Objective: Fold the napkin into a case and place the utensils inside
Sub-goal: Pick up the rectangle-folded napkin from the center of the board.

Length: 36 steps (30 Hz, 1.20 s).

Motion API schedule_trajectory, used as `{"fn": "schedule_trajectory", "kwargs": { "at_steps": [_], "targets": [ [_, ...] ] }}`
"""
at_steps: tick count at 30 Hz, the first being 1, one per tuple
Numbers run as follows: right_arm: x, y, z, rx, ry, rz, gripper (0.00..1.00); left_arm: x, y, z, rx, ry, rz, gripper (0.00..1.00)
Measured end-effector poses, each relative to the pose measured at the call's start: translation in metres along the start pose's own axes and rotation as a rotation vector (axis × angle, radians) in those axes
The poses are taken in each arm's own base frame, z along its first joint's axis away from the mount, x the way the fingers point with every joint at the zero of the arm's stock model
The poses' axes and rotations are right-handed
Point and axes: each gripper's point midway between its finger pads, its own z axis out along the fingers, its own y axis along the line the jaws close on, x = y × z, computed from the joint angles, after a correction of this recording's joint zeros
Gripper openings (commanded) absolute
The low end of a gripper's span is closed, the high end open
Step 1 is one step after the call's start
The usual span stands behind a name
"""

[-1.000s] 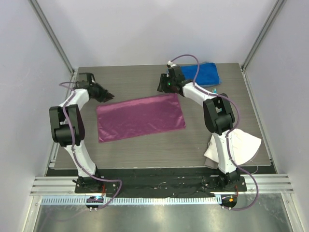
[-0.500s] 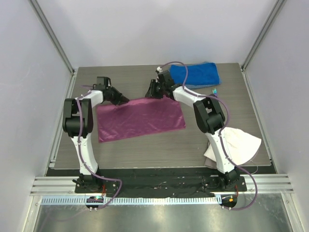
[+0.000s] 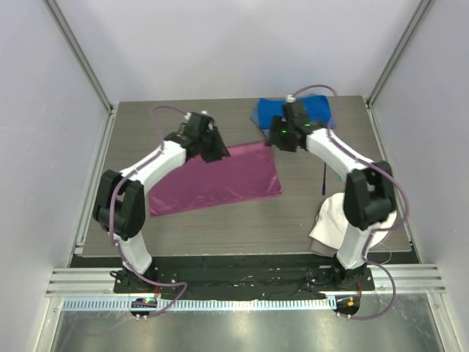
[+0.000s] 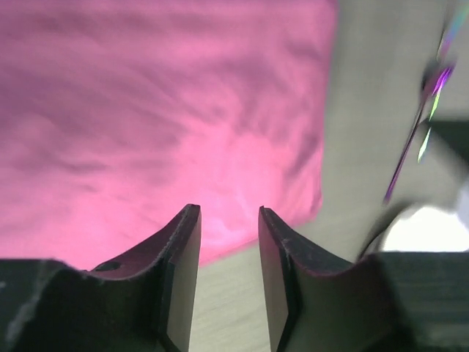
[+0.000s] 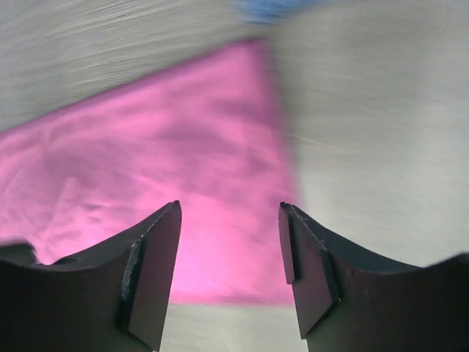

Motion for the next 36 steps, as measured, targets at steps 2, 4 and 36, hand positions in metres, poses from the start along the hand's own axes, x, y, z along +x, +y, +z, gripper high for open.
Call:
{"fn": "schedule_trajectory", "kwargs": {
  "at_steps": [2,4,36],
  "targets": [
    [-0.004,-0.045,-0.027,0.058,-0.02,0.094,0.66,0.032,-0.023,0.002,-0.009,0.01,0.105,0.47],
    [-0.003,-0.084,-0.045,0.116,-0.04,0.169,0.68,0.065,-0.039,0.005,-0.023,0.028,0.2,0.48],
    [0.038,-0.163,-0.13,0.134,-0.125,0.338,0.83,0.198,-0.112,0.105,-0.135,0.106,0.602,0.43]
  ]
}}
